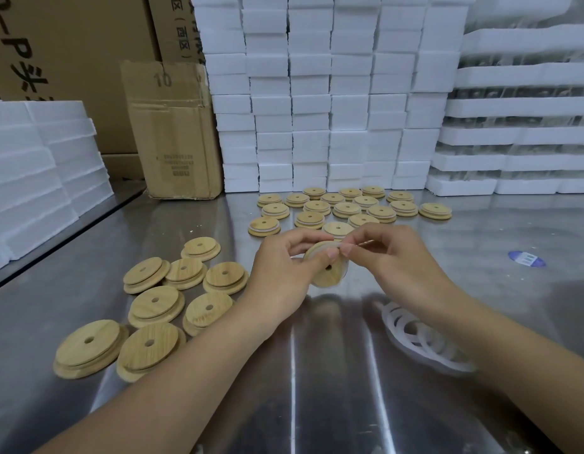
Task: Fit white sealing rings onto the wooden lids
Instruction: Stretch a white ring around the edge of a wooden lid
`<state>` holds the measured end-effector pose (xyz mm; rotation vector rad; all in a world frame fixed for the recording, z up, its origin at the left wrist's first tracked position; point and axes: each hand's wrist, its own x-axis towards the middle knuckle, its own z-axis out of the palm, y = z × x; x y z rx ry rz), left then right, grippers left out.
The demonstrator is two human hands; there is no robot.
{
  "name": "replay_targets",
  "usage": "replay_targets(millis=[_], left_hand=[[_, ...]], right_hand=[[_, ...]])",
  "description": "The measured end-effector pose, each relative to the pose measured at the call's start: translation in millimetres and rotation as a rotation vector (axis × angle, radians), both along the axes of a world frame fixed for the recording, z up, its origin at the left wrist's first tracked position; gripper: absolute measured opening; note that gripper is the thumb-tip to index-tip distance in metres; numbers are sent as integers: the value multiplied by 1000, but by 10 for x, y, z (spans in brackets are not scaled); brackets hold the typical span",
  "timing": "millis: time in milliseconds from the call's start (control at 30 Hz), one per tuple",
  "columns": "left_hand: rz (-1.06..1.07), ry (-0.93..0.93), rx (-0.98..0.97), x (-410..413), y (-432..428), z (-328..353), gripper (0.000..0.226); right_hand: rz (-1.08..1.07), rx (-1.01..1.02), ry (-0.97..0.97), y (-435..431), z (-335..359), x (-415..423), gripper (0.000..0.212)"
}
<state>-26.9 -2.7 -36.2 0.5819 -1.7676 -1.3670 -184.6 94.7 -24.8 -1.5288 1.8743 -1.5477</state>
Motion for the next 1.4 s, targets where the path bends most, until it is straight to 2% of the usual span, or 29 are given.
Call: replay_targets(millis=[233,433,633,733,900,1000,1167,1267,1400], left_hand=[[-36,-3,31,44,-36,54,22],[-65,63,165,66,-20,61,20],[6,154,232,71,-46,94,17],[33,170,229,59,-34,85,15],[174,355,341,192,-242,197,19],[126,341,369,192,-200,184,19],[24,262,305,115,-90,138,28],[-4,239,287,124,-65,149,21],[-2,215,273,109,-64,127,18]], right_hand=[[38,30,-114,32,90,-87,14],[28,62,-58,49,140,-119,15],[45,103,-68,48,147,-93,14],[63,134,-50,47,108,-88,22],[-6,269,86,67,18,-162,32],[-20,223,92,59,41,-149,29],[93,70,-16,20,32,-46,7],[140,25,-97,12,22,-26,14],[155,-45,-114,5,7,-22,20]])
